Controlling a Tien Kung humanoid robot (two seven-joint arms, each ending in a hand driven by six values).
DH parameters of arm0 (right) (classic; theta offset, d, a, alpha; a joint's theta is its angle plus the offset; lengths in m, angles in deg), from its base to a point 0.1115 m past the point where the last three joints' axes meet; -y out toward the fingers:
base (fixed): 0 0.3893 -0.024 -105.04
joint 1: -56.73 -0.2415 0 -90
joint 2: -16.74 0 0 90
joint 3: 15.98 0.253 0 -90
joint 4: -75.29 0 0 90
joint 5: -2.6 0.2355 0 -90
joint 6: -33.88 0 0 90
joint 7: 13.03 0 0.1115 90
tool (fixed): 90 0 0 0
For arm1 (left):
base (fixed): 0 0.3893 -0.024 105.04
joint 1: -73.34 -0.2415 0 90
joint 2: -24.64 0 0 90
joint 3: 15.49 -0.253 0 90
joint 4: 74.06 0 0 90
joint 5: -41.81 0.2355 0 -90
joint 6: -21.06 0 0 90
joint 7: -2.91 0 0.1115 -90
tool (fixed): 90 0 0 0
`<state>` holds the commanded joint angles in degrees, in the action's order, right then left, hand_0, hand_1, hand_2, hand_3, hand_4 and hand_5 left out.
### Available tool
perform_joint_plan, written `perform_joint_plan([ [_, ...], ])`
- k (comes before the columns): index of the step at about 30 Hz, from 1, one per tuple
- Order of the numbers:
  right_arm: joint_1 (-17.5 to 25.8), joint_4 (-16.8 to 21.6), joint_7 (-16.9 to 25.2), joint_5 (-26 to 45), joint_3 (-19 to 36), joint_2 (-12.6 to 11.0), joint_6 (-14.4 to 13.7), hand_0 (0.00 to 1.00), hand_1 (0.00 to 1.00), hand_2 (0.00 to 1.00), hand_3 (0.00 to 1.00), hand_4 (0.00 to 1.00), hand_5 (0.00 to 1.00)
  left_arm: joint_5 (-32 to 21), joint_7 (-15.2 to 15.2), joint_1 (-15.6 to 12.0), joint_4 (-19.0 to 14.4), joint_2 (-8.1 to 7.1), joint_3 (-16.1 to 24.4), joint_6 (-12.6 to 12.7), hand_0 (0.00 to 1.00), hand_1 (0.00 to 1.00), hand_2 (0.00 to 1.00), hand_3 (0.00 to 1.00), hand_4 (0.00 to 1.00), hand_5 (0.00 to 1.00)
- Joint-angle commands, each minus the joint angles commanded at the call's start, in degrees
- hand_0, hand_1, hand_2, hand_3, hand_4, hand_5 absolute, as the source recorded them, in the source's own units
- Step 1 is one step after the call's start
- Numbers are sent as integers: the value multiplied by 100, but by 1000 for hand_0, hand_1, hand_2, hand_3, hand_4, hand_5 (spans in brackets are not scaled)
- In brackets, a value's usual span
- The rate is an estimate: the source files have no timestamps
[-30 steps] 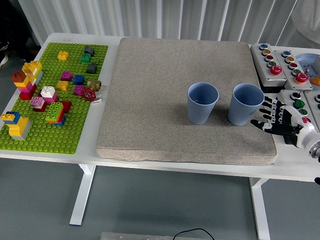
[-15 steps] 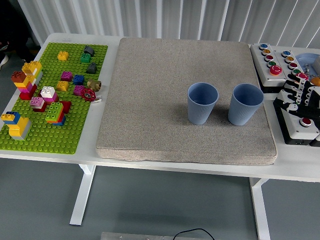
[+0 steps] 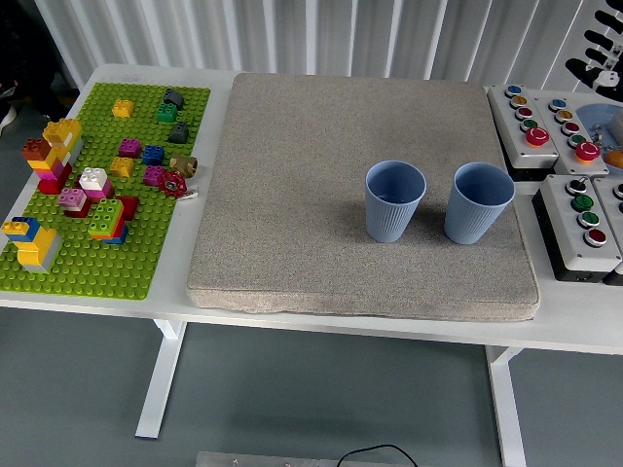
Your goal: Pick cup pour cup place
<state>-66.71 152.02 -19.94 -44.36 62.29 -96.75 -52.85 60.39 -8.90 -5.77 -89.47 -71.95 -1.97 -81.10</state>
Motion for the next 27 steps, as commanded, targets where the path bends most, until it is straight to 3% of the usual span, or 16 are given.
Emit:
perform_joint_plan([
  [7, -553, -343, 226, 420, -230, 259, -197, 880, 843, 864, 888, 832, 303, 67, -16, 36, -19, -21, 30, 4, 804, 839, 868, 794, 519, 998],
  [12, -716, -536, 220, 556, -276, 388, -227, 880, 843, 864, 888, 832, 303, 73, 3, 28, -26, -25, 20, 17, 804, 839, 868, 794, 519, 998],
  [13, -759, -568, 171, 597, -318, 376, -246, 898, 843, 878, 881, 872, 704, 62, 7, 37, -26, -30, 14, 17, 804, 842, 868, 793, 519, 998],
  [17, -826, -597, -69, 839, -373, 334, -294, 898, 843, 878, 881, 872, 704, 13, 34, 61, -23, -36, -23, 26, 804, 842, 868, 793, 519, 998],
  [18, -853, -592, -82, 956, -386, 324, -438, 898, 843, 878, 881, 872, 704, 8, 35, 69, -21, -36, -28, 25, 804, 842, 868, 793, 519, 998],
  [19, -861, -590, -87, 995, -390, 321, -496, 965, 905, 966, 931, 830, 998, 7, 36, 71, -20, -36, -29, 24, 804, 841, 869, 793, 521, 998],
  [24, -913, -391, 163, 1213, -425, 333, -1650, 965, 905, 966, 931, 830, 998, -5, 41, 83, -17, -39, -38, 23, 804, 841, 869, 793, 521, 998],
  [25, -919, -326, 288, 1200, -453, 348, -1910, 954, 909, 982, 960, 746, 998, -8, 41, 87, -16, -40, -40, 21, 804, 842, 870, 792, 522, 998],
  [27, -927, -276, 393, 1181, -475, 365, -2394, 954, 909, 982, 960, 746, 998, -13, 43, 92, -16, -41, -44, 19, 804, 842, 870, 792, 522, 998],
])
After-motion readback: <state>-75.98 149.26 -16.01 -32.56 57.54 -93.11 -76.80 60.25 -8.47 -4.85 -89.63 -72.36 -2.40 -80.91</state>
